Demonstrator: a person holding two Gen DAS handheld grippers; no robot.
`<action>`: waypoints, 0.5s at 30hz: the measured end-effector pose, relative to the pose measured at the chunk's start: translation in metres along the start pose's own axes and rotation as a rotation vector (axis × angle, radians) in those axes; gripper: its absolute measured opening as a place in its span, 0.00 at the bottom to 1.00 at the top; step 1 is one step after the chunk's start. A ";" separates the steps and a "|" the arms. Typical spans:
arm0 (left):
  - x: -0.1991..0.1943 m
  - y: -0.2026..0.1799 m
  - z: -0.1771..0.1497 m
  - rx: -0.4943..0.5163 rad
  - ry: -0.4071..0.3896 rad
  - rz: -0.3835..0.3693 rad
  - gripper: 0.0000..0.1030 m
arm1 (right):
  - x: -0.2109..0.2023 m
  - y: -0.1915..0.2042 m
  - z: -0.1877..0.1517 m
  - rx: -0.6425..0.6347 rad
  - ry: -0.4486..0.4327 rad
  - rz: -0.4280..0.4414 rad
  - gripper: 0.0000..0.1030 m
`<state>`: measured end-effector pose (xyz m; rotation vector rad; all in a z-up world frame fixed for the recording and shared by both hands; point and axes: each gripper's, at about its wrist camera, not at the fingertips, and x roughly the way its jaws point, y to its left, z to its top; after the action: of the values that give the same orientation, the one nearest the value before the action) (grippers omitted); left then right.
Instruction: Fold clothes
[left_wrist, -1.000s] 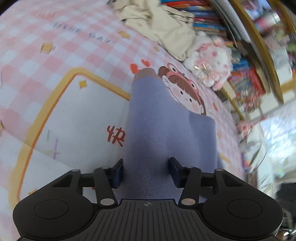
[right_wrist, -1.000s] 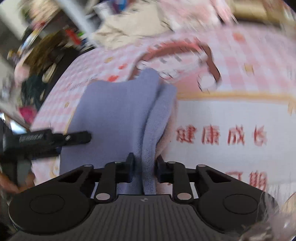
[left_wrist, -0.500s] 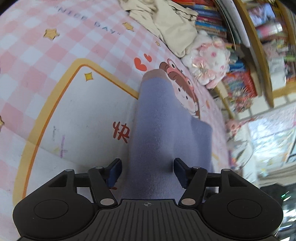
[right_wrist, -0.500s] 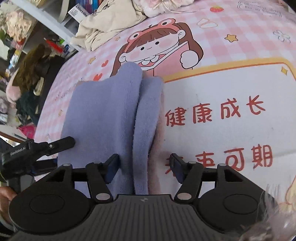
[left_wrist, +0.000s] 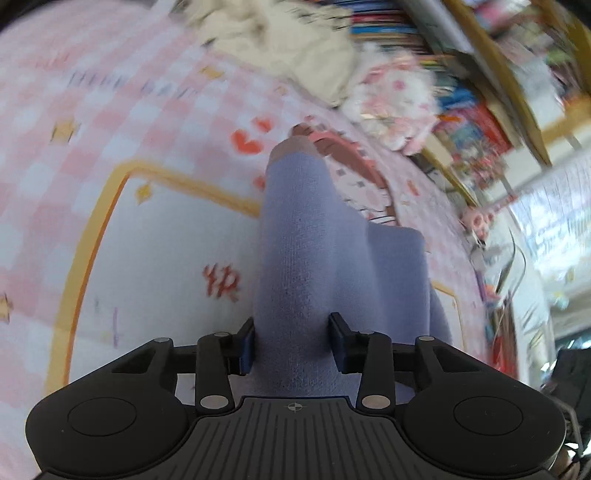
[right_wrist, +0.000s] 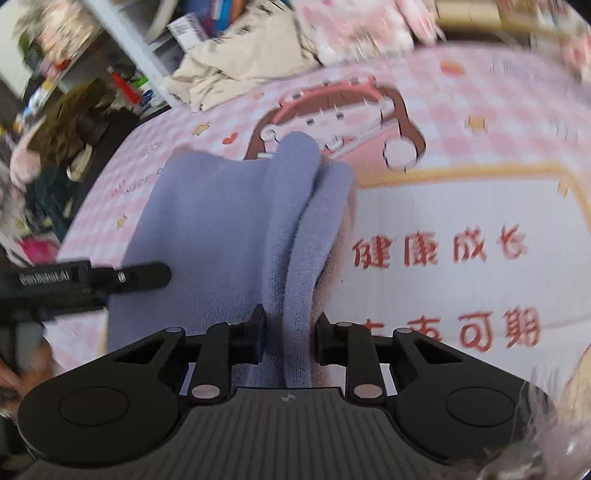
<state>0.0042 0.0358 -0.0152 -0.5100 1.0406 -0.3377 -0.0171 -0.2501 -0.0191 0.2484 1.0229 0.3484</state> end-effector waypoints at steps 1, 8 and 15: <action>0.001 0.001 0.000 -0.003 0.005 -0.004 0.37 | 0.000 -0.003 -0.001 0.010 0.000 0.004 0.22; 0.009 0.030 0.001 -0.141 0.056 -0.062 0.50 | 0.004 -0.027 -0.002 0.142 0.015 0.030 0.44; 0.016 0.034 -0.004 -0.156 0.058 -0.109 0.45 | 0.007 -0.038 -0.008 0.230 0.037 0.103 0.30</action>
<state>0.0092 0.0555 -0.0474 -0.7022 1.1029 -0.3716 -0.0146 -0.2815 -0.0428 0.5046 1.0898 0.3290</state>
